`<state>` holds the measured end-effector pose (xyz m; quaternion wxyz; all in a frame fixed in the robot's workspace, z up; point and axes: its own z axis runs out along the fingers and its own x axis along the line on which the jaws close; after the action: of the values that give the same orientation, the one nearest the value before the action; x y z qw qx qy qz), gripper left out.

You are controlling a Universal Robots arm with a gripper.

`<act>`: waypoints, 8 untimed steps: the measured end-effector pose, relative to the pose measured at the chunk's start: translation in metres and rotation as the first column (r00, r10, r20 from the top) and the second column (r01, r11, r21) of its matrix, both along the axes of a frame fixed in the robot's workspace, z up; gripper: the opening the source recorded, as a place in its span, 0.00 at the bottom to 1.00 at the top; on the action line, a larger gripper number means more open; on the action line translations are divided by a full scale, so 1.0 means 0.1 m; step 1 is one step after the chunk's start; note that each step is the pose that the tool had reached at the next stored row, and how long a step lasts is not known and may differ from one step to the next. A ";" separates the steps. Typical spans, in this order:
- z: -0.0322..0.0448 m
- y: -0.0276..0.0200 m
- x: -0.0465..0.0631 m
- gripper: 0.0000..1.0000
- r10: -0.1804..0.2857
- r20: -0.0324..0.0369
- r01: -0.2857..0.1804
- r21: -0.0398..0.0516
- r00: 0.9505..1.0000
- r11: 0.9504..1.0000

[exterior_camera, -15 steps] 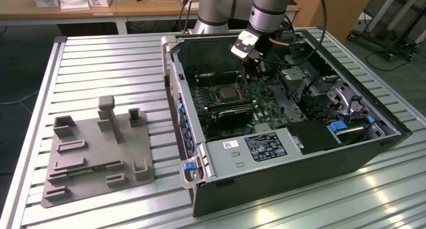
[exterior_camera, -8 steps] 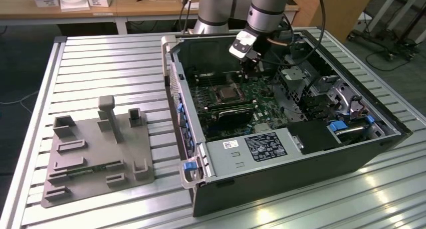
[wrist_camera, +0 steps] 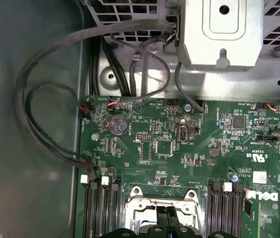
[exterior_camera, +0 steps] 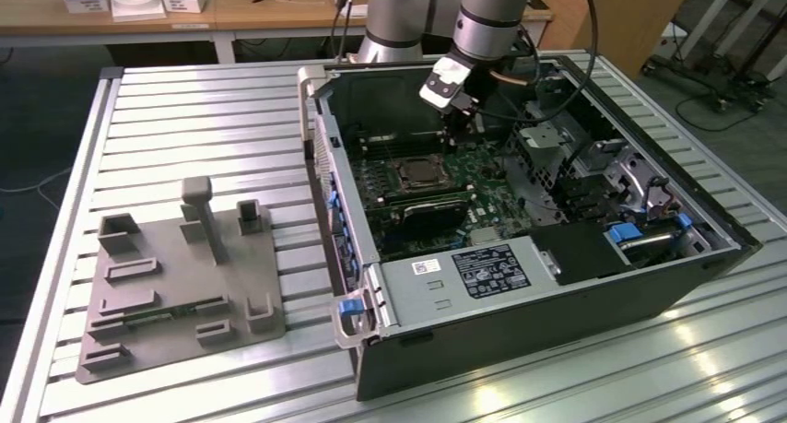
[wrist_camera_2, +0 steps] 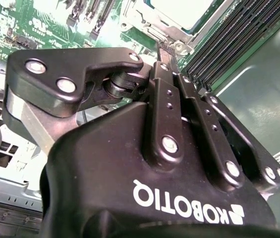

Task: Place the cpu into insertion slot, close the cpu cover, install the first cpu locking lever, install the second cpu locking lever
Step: 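Close the cpu cover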

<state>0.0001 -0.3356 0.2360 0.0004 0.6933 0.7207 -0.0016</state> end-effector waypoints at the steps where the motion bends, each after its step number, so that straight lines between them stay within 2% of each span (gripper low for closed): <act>1: 0.000 0.000 -0.01 0.10 0.000 0.000 0.000 0.000 1.000 1.000; 8: -0.008 0.000 -0.12 0.10 0.002 0.000 -0.002 0.000 1.000 1.000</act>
<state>-0.0122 -0.3356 0.2352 0.0003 0.6924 0.7215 -0.0015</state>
